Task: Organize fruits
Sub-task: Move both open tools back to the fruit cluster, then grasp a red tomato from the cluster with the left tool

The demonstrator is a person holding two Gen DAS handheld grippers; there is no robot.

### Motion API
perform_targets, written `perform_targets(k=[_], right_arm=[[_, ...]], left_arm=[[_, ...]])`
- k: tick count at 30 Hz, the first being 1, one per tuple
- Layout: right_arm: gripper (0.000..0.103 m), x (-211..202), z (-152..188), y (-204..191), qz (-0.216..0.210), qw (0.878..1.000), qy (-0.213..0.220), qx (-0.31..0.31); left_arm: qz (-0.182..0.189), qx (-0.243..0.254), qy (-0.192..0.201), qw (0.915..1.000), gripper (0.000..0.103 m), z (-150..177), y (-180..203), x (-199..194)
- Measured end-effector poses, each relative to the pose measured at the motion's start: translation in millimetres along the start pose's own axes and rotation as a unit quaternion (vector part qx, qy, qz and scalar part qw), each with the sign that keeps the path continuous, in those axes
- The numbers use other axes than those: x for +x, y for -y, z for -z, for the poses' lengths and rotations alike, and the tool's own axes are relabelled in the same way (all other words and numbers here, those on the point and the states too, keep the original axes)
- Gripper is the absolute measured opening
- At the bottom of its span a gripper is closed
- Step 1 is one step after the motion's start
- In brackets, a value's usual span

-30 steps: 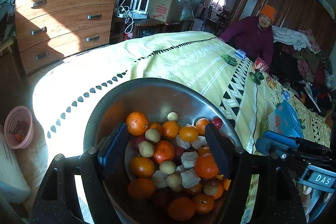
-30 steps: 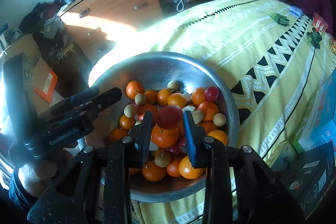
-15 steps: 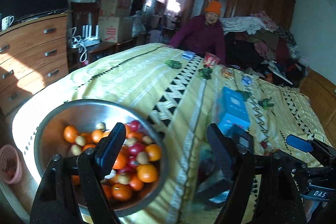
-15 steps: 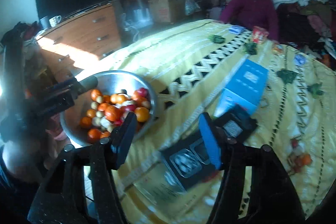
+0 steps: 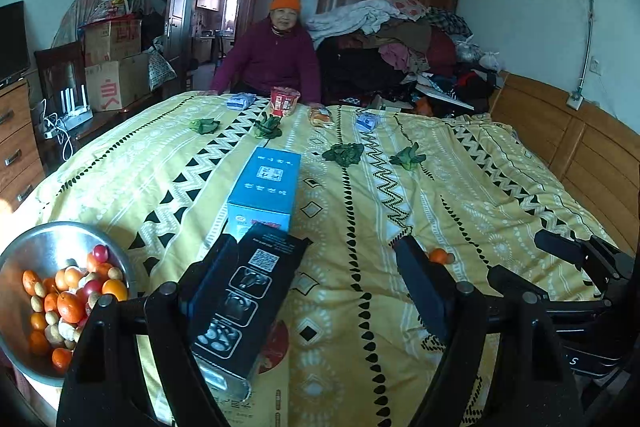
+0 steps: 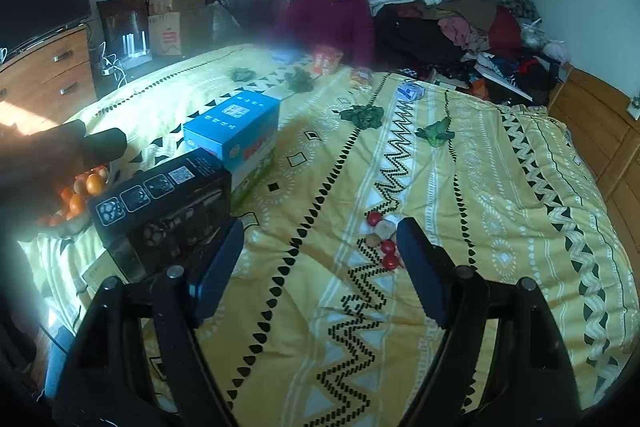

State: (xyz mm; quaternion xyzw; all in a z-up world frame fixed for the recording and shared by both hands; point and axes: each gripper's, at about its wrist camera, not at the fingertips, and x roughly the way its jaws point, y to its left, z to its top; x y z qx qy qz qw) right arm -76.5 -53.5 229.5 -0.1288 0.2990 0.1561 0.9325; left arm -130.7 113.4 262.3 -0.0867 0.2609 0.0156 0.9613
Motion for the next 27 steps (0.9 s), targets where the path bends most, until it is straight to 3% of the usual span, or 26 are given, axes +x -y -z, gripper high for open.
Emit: perform_targets(k=[14,22,24,27], right_arm=[[0.081,8,42,79,0.010,0.998,-0.014,0.063],[0.081,31,106,147,0.031,0.986,-0.079,0.144],[0.081,35,117,153,0.027,0.983,-0.092,0.154],[0.081,48,129,158,0.016,0.980,-0.110,0.163]], left_arm=[[0.022,0.035,-0.038,0.9984,0.083,5,63,39],[0.065,0.043,-0.107,0.9912,0.083,42,94,109],[0.083,0.041,-0.136,0.9864,0.079,56,103,136],[0.114,0.049,-0.176,0.9764,0.060,75,122,178]])
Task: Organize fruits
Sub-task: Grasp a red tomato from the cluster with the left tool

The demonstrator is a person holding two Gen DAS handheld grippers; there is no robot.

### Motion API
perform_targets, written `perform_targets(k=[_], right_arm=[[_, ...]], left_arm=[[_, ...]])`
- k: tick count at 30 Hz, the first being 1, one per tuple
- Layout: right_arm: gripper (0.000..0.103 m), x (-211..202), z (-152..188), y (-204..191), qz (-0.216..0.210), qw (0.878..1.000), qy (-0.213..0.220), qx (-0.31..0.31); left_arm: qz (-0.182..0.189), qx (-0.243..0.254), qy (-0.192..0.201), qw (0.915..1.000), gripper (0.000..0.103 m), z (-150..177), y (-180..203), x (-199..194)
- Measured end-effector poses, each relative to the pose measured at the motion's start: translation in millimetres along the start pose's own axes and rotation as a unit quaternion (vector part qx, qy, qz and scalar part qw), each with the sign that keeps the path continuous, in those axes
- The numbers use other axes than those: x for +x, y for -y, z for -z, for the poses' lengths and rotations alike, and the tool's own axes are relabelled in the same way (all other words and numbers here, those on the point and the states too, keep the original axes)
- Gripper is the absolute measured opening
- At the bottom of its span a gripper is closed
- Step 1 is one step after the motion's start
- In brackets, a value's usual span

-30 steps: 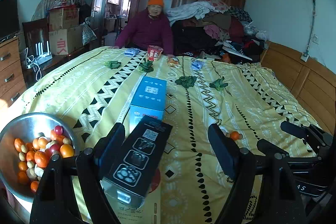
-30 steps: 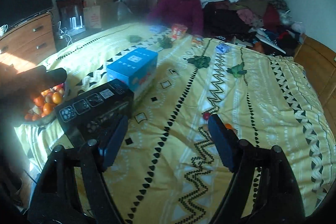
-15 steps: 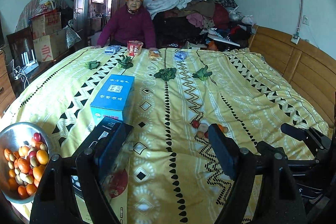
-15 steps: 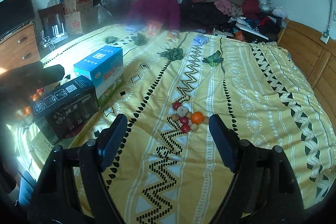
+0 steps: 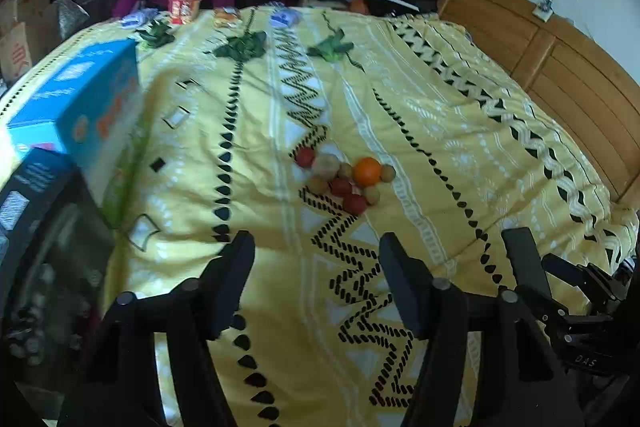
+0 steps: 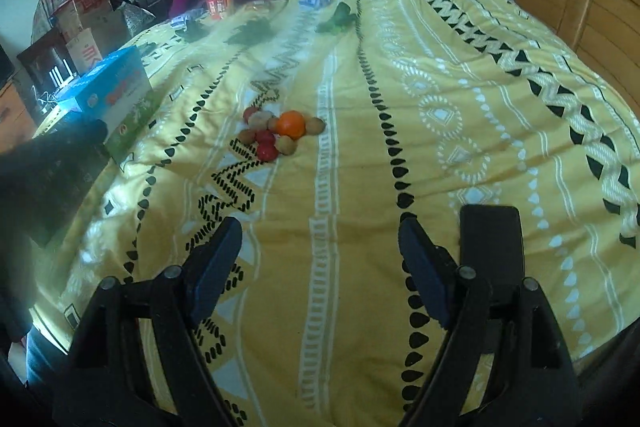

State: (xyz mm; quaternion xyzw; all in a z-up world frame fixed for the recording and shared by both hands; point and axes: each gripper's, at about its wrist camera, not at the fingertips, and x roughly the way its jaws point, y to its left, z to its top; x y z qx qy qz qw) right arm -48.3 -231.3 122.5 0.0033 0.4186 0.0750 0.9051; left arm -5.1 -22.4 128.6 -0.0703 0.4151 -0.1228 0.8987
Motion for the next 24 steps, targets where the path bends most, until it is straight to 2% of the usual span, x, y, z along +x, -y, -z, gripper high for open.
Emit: perform_targets(k=[4,12,19,20,24], right_arm=[[0.080,20,4,12,-0.015,1.000,-0.017,0.012],[0.074,51,5,35,-0.036,0.998,-0.037,0.043],[0.071,64,2,41,-0.049,0.997,-0.039,0.043],[0.069,66,2,40,-0.050,0.997,-0.040,0.042],[0.056,69,1,38,-0.062,0.996,-0.039,0.042]], left_arm=[[0.028,0.014,-0.040,0.9987,0.041,-5,8,61],[0.049,0.039,-0.071,0.9955,0.041,-19,20,154],[0.057,0.042,-0.077,0.9945,0.041,-23,24,184],[0.058,0.048,-0.077,0.9942,0.033,-22,27,185],[0.056,0.053,-0.062,0.9951,0.031,-19,28,179]])
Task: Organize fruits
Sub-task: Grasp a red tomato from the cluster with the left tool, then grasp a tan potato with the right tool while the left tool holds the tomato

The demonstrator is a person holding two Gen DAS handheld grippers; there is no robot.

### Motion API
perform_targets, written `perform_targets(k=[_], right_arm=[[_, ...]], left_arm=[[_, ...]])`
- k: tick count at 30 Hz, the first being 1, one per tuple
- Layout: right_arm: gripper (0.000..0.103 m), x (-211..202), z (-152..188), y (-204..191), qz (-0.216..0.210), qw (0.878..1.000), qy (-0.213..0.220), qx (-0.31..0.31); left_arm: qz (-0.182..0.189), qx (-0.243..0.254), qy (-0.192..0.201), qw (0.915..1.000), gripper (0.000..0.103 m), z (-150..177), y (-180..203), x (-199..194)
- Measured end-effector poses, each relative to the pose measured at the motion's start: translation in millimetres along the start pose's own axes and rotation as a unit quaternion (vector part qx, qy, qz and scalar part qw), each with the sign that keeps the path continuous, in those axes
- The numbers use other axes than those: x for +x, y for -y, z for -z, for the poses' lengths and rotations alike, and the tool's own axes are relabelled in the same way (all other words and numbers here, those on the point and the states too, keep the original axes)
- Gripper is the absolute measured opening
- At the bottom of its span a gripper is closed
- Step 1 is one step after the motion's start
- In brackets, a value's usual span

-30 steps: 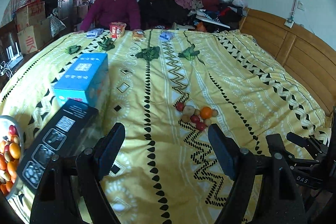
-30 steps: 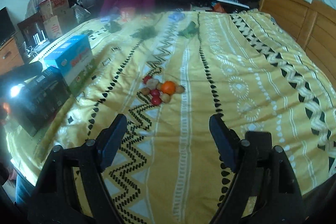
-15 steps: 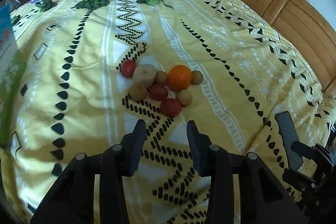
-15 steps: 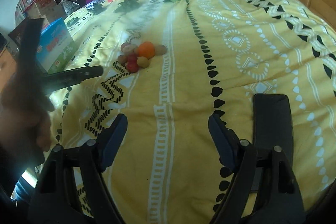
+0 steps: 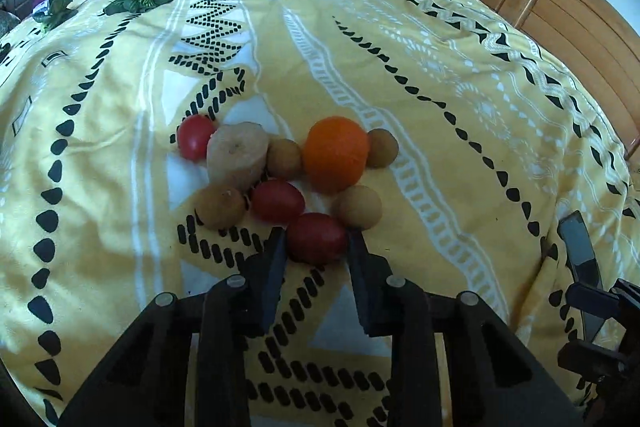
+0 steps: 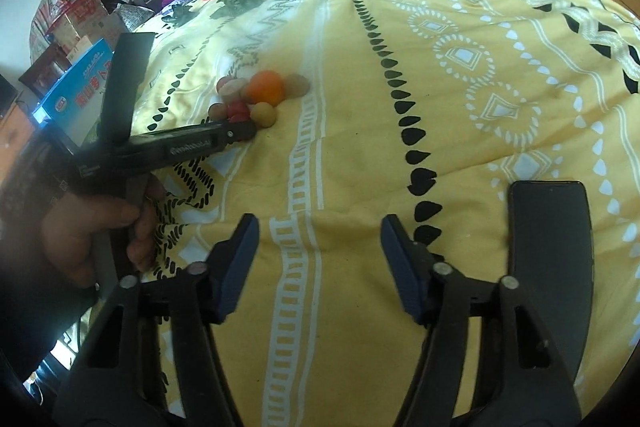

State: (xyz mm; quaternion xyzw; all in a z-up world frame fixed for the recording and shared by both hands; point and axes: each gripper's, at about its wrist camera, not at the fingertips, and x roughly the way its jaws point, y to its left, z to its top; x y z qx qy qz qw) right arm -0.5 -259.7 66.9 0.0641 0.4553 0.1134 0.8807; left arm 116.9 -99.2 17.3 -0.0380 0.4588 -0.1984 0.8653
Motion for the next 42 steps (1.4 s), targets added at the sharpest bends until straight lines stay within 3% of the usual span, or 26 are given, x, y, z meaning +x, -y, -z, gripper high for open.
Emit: perform_targets(k=[6,12,18,22,26,42], right_arm=[[0.048,15,-19,-17,-0.033,0.999,0.013,-0.012],[0.042,66,-57,-47,-0.057,0.997,0.012,-0.045],[0.040,114,-76,-54,-0.025,0.998,-0.021,-0.062],[0.036,125,-74,-56,0.001,0.996,-0.031,-0.078],[0.025,119,-69,-62,0.021,0.995,-0.026,-0.091],[0.025,14,-64,-115,0.051,0.988,0.053,-0.138]], left_arm=[[-0.016,-0.042,0.052,0.9976,0.031,16,-19,-54],[-0.026,-0.083,0.073,0.9935,0.031,34,-43,-94],[-0.032,-0.087,0.074,0.9930,0.031,36,-53,-101],[-0.037,-0.088,0.070,0.9929,0.031,37,-54,-99],[-0.045,-0.090,0.072,0.9923,0.031,38,-50,-104],[-0.049,-0.062,0.135,0.9877,0.031,33,-15,-188]])
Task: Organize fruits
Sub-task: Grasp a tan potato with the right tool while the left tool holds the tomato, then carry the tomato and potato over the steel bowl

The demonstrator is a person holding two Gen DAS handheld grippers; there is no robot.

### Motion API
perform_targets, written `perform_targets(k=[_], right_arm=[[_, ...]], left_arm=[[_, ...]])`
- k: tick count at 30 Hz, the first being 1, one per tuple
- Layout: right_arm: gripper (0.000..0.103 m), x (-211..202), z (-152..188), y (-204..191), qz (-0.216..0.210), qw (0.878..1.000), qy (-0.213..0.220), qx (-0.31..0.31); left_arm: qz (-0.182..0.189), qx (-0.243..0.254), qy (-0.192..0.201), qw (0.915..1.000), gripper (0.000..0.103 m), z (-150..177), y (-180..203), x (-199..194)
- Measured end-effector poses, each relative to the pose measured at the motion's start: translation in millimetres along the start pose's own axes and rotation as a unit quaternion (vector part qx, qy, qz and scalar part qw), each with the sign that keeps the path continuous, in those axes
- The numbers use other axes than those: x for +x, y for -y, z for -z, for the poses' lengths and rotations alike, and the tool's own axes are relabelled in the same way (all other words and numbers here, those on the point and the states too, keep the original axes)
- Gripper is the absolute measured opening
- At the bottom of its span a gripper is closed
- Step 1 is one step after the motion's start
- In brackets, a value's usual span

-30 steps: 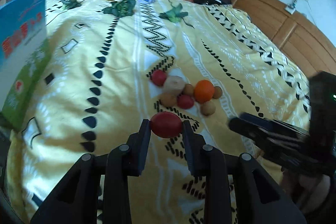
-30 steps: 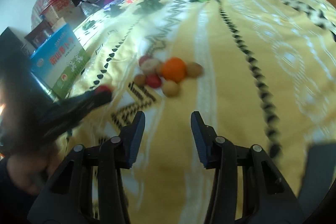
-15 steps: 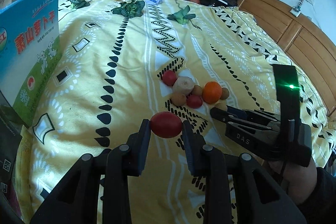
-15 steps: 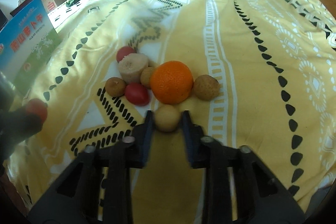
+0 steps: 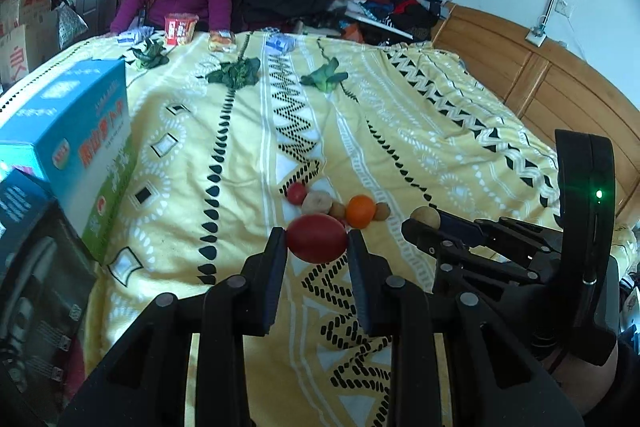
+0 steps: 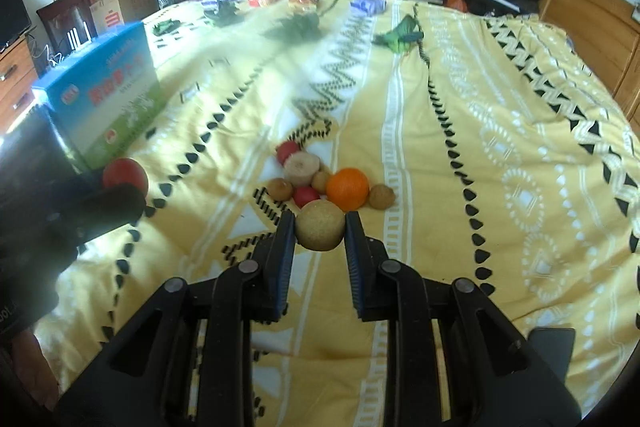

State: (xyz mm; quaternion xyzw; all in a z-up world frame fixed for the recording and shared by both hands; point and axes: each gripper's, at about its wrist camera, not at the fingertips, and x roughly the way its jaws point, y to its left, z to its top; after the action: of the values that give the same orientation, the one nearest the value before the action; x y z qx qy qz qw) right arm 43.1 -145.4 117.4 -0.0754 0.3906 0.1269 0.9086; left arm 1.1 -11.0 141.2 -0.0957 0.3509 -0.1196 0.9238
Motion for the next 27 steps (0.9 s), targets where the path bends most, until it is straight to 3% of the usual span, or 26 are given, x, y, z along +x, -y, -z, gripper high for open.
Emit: perform_targets(k=[8,14,21,27], right_arm=[[0.025,-34,-21,-32,-0.008,0.999,0.029,-0.028],[0.025,-59,-43,-75,-0.025,0.996,0.055,-0.061],[0.025,-81,-70,-151,-0.063,0.988,0.084,-0.111],[0.025,-91,-87,-229,-0.117,0.977,0.092,-0.154]], left_arm=[[-0.020,-0.009,0.043,0.9988,0.031,-17,-22,-60],[-0.059,-0.035,0.087,0.9938,0.031,-29,-68,-119],[-0.128,-0.090,0.129,0.9792,0.031,-28,-149,-192],[-0.187,-0.128,0.161,0.9607,0.031,-16,-221,-248]])
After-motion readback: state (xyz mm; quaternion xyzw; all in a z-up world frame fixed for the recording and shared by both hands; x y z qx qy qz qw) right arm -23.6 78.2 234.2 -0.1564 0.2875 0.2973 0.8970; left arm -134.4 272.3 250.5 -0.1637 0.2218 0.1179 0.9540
